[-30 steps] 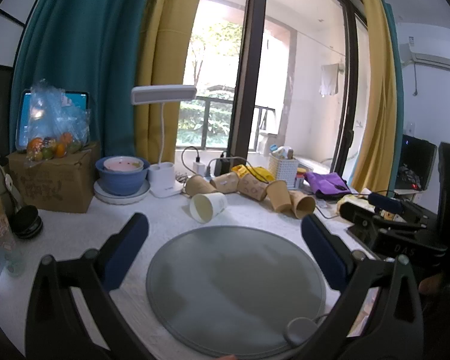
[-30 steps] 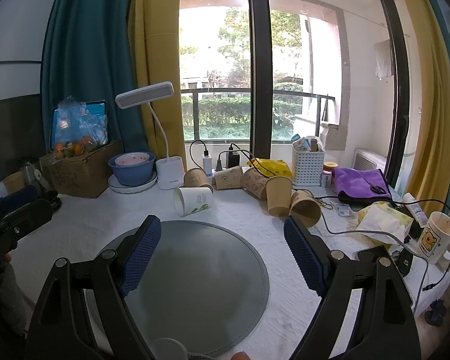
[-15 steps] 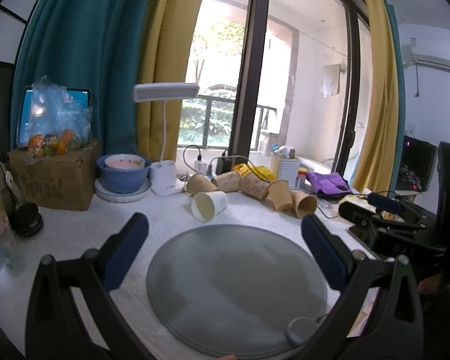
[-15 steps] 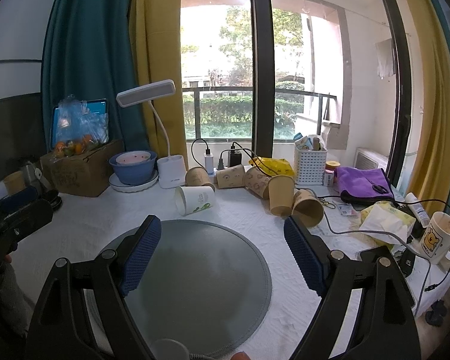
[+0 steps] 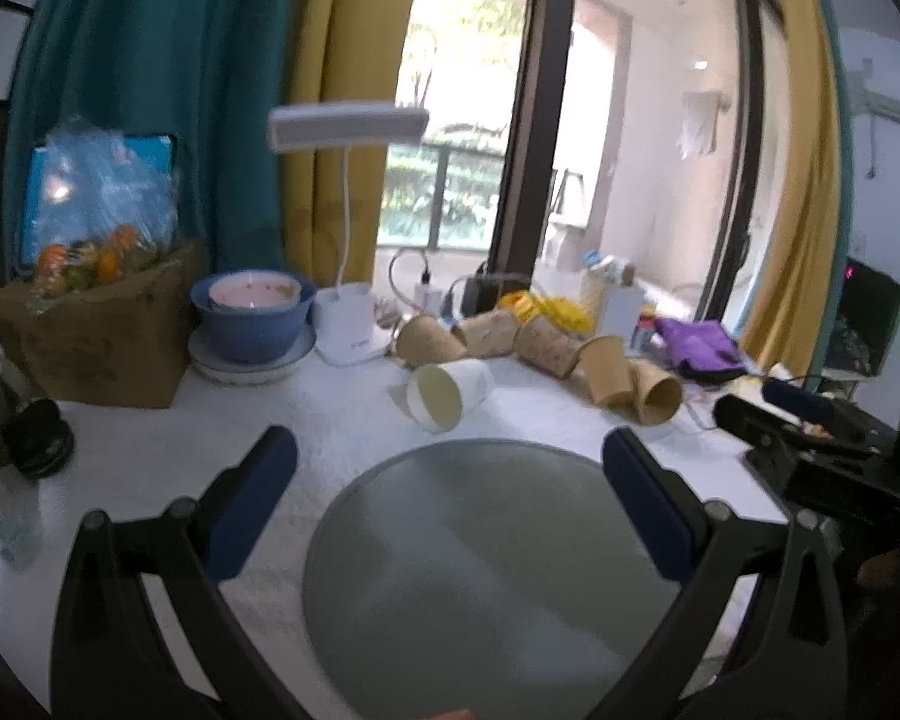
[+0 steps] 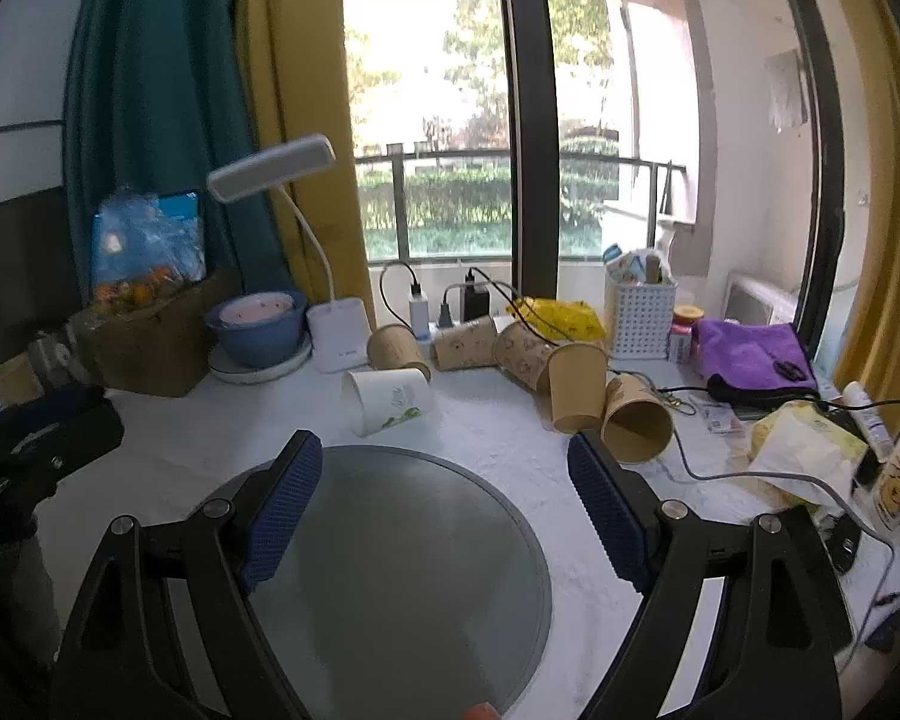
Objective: Flip cup upright
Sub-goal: 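Reach the left gripper to the tipped brown bamboo-print cup and grasp it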
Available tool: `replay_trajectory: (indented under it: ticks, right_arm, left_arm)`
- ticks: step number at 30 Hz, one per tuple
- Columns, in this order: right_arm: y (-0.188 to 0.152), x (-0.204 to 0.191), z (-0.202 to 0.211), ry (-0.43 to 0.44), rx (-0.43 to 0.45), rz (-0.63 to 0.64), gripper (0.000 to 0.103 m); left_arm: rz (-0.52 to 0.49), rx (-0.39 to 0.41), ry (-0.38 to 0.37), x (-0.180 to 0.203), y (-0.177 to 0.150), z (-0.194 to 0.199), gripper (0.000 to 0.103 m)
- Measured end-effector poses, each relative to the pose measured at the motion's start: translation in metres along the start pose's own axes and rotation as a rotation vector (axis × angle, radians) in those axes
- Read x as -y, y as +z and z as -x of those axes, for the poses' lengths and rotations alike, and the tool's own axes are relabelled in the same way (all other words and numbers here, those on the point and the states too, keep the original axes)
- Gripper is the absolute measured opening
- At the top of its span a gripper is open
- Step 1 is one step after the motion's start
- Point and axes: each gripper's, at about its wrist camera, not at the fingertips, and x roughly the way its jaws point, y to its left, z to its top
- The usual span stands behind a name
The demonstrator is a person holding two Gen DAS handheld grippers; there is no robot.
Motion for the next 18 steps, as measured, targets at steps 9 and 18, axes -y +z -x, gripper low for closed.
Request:
replay_trajectory:
  ticks: [9, 18]
  right_arm:
    - [0.021, 0.04, -0.089, -0.01, -0.125, -0.016, 0.086]
    - [0.051, 0.069, -0.169, -0.019, -0.172, -0.015, 0.086]
  left_arm:
    - [0.009, -0.176, 0.028, 0.001, 0.039, -0.111, 0.102]
    - [-0.002, -0.328, 0.038, 0.013, 0.078, -0.222, 0.102]
